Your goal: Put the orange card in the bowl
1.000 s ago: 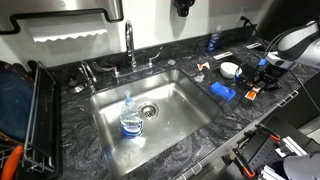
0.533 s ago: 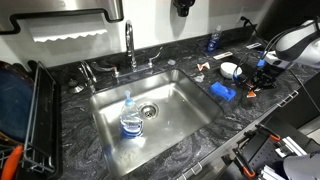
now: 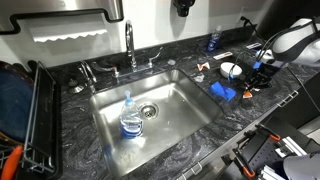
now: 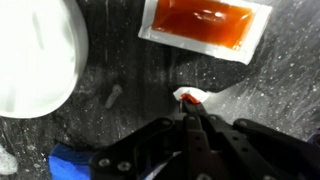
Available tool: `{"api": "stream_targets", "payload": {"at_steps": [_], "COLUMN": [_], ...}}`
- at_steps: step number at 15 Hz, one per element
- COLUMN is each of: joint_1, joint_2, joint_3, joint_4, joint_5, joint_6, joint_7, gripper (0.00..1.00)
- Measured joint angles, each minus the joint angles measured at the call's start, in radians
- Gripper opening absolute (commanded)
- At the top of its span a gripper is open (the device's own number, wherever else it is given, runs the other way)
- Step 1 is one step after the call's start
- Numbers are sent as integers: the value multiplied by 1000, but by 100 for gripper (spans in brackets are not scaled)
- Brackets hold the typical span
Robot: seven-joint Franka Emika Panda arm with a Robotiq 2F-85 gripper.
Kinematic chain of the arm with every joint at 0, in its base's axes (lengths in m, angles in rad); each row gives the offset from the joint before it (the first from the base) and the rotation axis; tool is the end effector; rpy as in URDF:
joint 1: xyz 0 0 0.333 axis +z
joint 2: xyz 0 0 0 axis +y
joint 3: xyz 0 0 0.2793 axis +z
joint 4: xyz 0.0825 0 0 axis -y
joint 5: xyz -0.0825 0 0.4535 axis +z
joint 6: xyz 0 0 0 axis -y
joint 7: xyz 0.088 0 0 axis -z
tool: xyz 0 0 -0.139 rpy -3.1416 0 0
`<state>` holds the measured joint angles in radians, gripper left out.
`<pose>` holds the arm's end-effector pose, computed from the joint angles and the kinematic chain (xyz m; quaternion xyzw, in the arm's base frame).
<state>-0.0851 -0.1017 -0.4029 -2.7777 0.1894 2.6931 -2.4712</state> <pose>0.3732 -0.1912 0.1100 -0.6148 -0.7863 -0.0612 0.0028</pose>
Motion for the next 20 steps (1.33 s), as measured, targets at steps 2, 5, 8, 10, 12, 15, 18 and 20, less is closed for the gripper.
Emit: {"api": "stream_targets", "payload": {"at_steps": [2,5,8,10,12,15,18,20], "joint_1": [-4,-4,-4,-4,-4,-5,-6,-19], "joint_2": [-22,-93,-197,-258,-290,-285,-245,-183], "joint_3": [42,90,114,115,113,109,116,137], "joint_4": [3,8,8,20,50,99,100,95], "joint_5": [-13,-33,-43,-41,-40,-42,-72,-131], "joint_6": [-18,-80,-143,-152,-145,-82,90,219], "joint_7": [77,207,334,408,487,613,761,905], "gripper": [0,0,0,0,0,0,0,0]}}
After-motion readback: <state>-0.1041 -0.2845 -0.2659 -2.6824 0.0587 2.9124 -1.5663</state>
